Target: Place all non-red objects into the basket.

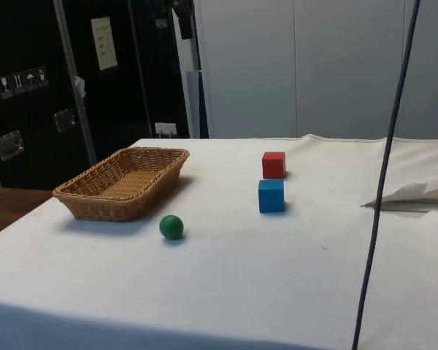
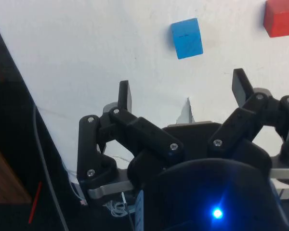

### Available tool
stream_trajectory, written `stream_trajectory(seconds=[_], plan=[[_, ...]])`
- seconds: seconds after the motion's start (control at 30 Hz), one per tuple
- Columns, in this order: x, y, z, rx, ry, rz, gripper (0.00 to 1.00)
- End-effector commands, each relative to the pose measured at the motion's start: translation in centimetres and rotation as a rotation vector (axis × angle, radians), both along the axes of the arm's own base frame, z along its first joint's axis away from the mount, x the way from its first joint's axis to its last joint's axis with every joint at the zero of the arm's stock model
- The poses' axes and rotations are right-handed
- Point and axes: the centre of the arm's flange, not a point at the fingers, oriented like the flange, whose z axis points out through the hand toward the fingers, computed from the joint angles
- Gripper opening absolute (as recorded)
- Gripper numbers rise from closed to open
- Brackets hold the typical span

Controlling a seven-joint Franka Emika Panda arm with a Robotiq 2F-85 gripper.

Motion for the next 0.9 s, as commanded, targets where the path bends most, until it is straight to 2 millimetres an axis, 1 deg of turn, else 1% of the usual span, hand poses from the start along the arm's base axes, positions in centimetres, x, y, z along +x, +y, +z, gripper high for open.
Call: stream_trajectory(seconds=[0.0, 0.23, 0.27, 0.33, 0.53, 0.57, 0.6, 0.8, 0.83, 0.87], plan=[[-0.5, -0.1, 0.1, -0.002, -0.004, 0.003, 1.00], [-1.9, -0.6, 0.0, 0.004, -0.011, 0.010, 1.00], [-1.5, -0.5, -0.2, 0.009, 0.006, 0.008, 1.00], [-2.6, -0.8, -0.3, 0.008, -0.014, 0.009, 1.00], [-4.4, -1.1, -0.8, 0.018, -0.028, 0.014, 1.00], [-4.1, -1.0, -0.9, 0.023, -0.013, 0.015, 1.00], [-4.7, -1.2, -0.8, 0.020, -0.030, 0.015, 1.00], [-6.3, -1.4, -0.8, 0.029, -0.046, 0.022, 1.00], [-6.8, -1.4, -0.8, 0.032, -0.053, 0.023, 1.00], [-6.6, -1.4, -0.9, 0.040, -0.037, 0.026, 1.00]])
